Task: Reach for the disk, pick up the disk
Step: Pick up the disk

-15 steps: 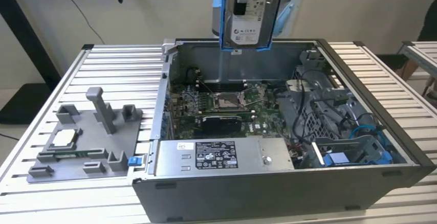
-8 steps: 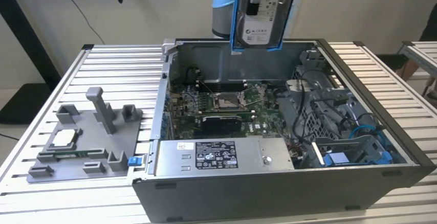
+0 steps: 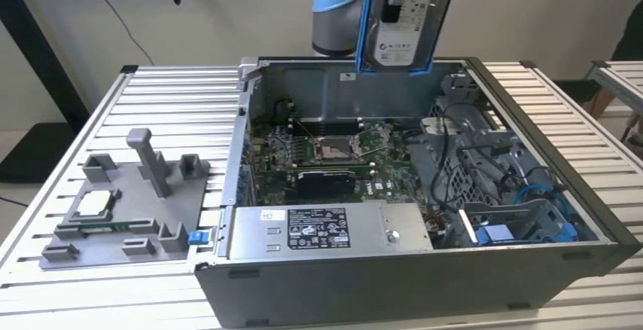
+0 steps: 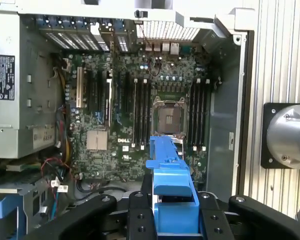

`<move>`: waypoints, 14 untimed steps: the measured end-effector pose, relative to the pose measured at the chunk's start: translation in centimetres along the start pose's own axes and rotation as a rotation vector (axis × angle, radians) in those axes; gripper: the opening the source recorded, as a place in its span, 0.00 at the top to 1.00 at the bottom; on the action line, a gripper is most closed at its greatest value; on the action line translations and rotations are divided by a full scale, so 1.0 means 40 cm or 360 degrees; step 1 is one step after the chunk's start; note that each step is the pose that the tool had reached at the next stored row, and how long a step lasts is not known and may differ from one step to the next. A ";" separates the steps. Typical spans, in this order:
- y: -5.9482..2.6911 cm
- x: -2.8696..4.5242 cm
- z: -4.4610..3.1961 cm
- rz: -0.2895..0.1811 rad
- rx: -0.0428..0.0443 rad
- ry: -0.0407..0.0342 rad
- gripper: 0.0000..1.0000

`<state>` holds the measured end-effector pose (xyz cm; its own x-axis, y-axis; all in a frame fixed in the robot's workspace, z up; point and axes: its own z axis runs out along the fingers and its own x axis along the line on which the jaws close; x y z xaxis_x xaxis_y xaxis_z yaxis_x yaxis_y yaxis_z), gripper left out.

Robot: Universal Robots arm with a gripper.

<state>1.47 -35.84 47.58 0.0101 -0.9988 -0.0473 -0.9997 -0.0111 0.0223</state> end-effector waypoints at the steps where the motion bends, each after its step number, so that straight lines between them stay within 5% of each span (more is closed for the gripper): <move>1: -0.007 0.001 0.000 0.0000 -0.0001 0.0000 1.00; 8: -0.060 0.006 -0.002 0.0000 -0.0005 0.0000 1.00; 14: -0.072 0.006 -0.002 0.0000 -0.0005 0.0000 1.00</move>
<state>4.34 -36.05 47.58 0.0099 -0.9988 -0.0473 -0.9996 -0.0111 0.0256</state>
